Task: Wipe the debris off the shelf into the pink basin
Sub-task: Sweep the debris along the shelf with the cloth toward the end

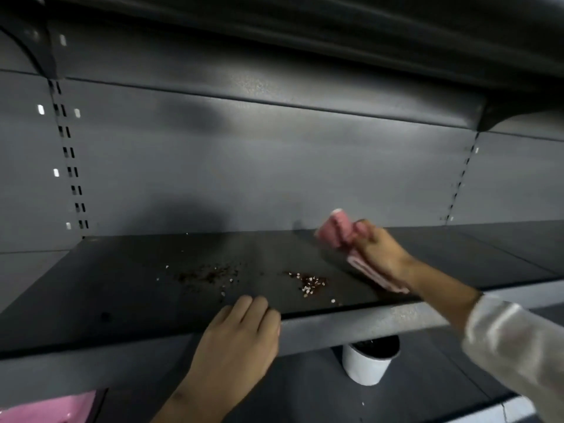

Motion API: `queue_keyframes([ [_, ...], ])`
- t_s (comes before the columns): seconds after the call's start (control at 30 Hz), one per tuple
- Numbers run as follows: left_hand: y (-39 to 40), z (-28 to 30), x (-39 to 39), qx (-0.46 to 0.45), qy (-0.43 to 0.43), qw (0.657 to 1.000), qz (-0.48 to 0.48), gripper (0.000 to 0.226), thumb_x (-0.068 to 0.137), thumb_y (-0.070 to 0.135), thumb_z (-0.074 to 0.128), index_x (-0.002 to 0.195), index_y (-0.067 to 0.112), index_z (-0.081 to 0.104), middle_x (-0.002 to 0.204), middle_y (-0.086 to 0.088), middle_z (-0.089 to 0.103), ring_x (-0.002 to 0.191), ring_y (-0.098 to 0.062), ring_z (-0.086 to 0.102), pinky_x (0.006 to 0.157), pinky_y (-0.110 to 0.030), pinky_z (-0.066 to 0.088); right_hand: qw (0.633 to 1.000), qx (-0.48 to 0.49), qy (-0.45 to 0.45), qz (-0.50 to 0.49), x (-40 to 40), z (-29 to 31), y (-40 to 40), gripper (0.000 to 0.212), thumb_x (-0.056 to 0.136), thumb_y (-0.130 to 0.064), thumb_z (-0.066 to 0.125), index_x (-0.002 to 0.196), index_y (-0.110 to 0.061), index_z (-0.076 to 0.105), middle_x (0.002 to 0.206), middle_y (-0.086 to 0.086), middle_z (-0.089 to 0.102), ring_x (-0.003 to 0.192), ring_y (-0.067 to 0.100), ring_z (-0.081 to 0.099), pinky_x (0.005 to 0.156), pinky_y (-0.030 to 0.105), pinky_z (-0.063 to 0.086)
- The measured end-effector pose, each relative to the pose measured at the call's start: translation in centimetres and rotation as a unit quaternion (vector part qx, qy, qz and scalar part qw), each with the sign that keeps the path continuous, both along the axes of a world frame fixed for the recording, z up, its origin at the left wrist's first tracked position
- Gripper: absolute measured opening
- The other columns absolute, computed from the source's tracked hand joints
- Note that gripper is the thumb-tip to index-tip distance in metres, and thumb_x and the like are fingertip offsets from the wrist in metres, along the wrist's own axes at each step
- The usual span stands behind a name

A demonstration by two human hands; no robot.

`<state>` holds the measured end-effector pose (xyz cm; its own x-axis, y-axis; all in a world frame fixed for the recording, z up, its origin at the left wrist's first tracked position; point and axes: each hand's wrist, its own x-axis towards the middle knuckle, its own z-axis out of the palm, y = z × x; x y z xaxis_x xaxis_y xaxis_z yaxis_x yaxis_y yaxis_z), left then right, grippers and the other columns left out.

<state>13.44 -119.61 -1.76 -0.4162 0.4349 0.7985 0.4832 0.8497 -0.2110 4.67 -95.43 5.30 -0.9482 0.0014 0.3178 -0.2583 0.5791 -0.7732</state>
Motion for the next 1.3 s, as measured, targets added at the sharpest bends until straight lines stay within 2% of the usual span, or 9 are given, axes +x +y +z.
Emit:
queue_keyframes([
  [0.2, -5.0, 0.0, 0.6, 0.011, 0.008, 1.000, 0.019, 0.025, 0.075, 0.019, 0.043, 0.054, 0.015, 0.056, 0.058, -0.001, 0.051, 0.056, -0.019, 0.050, 0.045, -0.027, 0.045, 0.958, 0.202, -0.127, -0.158, 1.0, -1.8, 3.5, 0.025, 0.091, -0.018, 0.045, 0.108, -0.001, 0.054, 0.120, 0.027, 0.059, 0.109, 0.036, 0.056, 0.085, 0.034, 0.039],
  [0.33, -7.5, -0.2, 0.8, 0.015, 0.024, 0.999, 0.025, 0.027, 0.078, 0.022, 0.042, 0.057, 0.012, 0.056, 0.060, -0.004, 0.052, 0.067, -0.019, 0.035, 0.046, -0.031, 0.047, 0.966, 0.198, -0.113, -0.119, 1.7, -1.6, -0.9, 0.020, 0.089, -0.024, 0.046, 0.100, -0.013, 0.059, 0.121, 0.023, 0.061, 0.112, 0.034, 0.056, 0.083, 0.029, 0.037],
  [0.47, -8.8, -0.3, 0.8, 0.000, 0.034, 0.999, 0.040, 0.025, 0.077, 0.019, 0.040, 0.056, 0.013, 0.055, 0.061, -0.004, 0.051, 0.068, -0.018, 0.034, 0.050, -0.030, 0.042, 0.970, 0.196, -0.128, -0.069, 1.8, -2.3, -6.2, 0.042, 0.092, -0.031, 0.041, 0.131, -0.018, 0.043, 0.137, 0.013, 0.051, 0.125, 0.026, 0.048, 0.104, 0.031, 0.035],
  [0.57, -8.8, -0.6, 0.8, -0.006, 0.041, 0.998, 0.044, 0.024, 0.075, 0.016, 0.040, 0.056, 0.013, 0.054, 0.060, -0.004, 0.051, 0.068, -0.018, 0.034, 0.052, -0.030, 0.041, 0.978, 0.178, -0.106, -0.012, 2.3, -2.3, -10.1, 0.038, 0.093, -0.030, 0.038, 0.127, -0.016, 0.046, 0.138, 0.011, 0.050, 0.120, 0.022, 0.051, 0.099, 0.027, 0.035],
  [0.73, -8.2, -0.6, 0.7, 0.010, 0.031, 0.998, 0.052, 0.026, 0.075, 0.016, 0.040, 0.054, 0.012, 0.054, 0.058, -0.005, 0.052, 0.058, -0.022, 0.050, 0.048, -0.028, 0.044, 0.984, 0.143, -0.099, 0.038, 2.1, -2.8, -12.8, 0.023, 0.092, -0.016, 0.037, 0.108, -0.012, 0.053, 0.112, 0.017, 0.063, 0.103, 0.026, 0.057, 0.080, 0.023, 0.035],
  [0.93, -8.3, -0.7, 0.2, 0.009, 0.062, 0.997, 0.044, 0.031, 0.077, 0.014, 0.041, 0.051, 0.011, 0.057, 0.057, -0.007, 0.057, 0.066, -0.019, 0.036, 0.050, -0.028, 0.041, 0.995, -0.031, -0.049, -0.087, -1.7, -1.3, -6.9, 0.013, 0.091, -0.020, 0.045, 0.091, -0.012, 0.055, 0.101, 0.014, 0.065, 0.097, 0.026, 0.060, 0.093, 0.042, 0.047],
  [1.07, -8.2, -1.0, -0.2, 0.013, 0.086, 0.995, 0.044, 0.054, 0.092, 0.014, 0.027, 0.049, 0.010, 0.060, 0.059, -0.008, 0.062, 0.069, -0.018, 0.037, 0.060, -0.031, 0.033, 0.980, 0.069, -0.101, -0.156, -4.6, -2.5, -4.3, 0.034, 0.092, -0.030, 0.043, 0.105, -0.001, 0.054, 0.116, 0.025, 0.062, 0.104, 0.031, 0.058, 0.094, 0.042, 0.043],
  [1.23, -8.2, -0.9, -0.2, 0.001, 0.082, 0.995, 0.064, 0.043, 0.085, 0.015, 0.036, 0.051, 0.012, 0.061, 0.061, -0.008, 0.064, 0.070, -0.020, 0.038, 0.060, -0.030, 0.032, 0.982, 0.156, -0.103, -0.032, -6.5, -2.4, -10.2, 0.035, 0.093, -0.027, 0.038, 0.117, -0.006, 0.050, 0.127, 0.021, 0.057, 0.116, 0.035, 0.054, 0.095, 0.035, 0.041],
  [1.3, -8.1, -0.9, -0.1, 0.001, 0.075, 0.995, 0.066, 0.036, 0.080, 0.017, 0.041, 0.052, 0.011, 0.062, 0.061, -0.007, 0.064, 0.070, -0.021, 0.037, 0.060, -0.030, 0.032, 0.981, 0.171, -0.079, 0.041, -6.0, -2.6, -12.5, 0.023, 0.095, -0.023, 0.034, 0.109, -0.015, 0.051, 0.123, 0.018, 0.059, 0.106, 0.027, 0.057, 0.088, 0.030, 0.041],
])
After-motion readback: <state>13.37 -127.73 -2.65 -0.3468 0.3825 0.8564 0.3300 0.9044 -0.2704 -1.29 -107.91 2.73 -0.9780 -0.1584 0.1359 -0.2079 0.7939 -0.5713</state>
